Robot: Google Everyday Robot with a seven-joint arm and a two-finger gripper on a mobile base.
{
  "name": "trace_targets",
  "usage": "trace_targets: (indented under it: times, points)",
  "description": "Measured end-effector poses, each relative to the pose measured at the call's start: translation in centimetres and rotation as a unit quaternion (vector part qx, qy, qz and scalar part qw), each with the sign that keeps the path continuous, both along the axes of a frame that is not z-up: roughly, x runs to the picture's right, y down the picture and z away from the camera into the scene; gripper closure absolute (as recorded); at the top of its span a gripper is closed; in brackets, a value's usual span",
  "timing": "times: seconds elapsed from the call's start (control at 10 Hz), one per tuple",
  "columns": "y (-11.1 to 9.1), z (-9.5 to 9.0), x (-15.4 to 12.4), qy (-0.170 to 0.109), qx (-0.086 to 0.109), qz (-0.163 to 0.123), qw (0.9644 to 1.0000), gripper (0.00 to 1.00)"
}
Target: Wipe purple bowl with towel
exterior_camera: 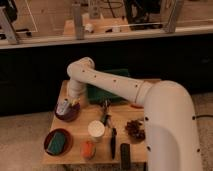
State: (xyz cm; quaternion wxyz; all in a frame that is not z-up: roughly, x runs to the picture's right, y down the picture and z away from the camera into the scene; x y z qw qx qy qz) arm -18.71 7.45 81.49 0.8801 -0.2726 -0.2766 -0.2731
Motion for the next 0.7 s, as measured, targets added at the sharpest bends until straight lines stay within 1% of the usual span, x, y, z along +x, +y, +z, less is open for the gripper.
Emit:
trace_targets:
  times: [0.1, 0.2, 0.4, 0.5, 0.6, 0.7]
  points:
    - [0.1, 1.7, -0.3, 0.009, -0.004, -0.008, 0.9999, 1.0]
    - [0.0, 2.7, -0.7, 0.012, -0.005, -0.012, 0.9998, 1.0]
    - [-0.7, 3.5, -2.2, 0.014, -0.009, -0.026, 0.9995, 1.0]
    - [-0.5, 3.9, -3.0, 0.012, -0.014, -0.035, 0.9992, 1.0]
    - [-0.3, 4.4, -3.1, 0.014, -0.018, -0.041, 0.9989, 1.0]
    - [0.1, 4.9, -3.3, 0.017, -0.023, -0.052, 0.9982, 1.0]
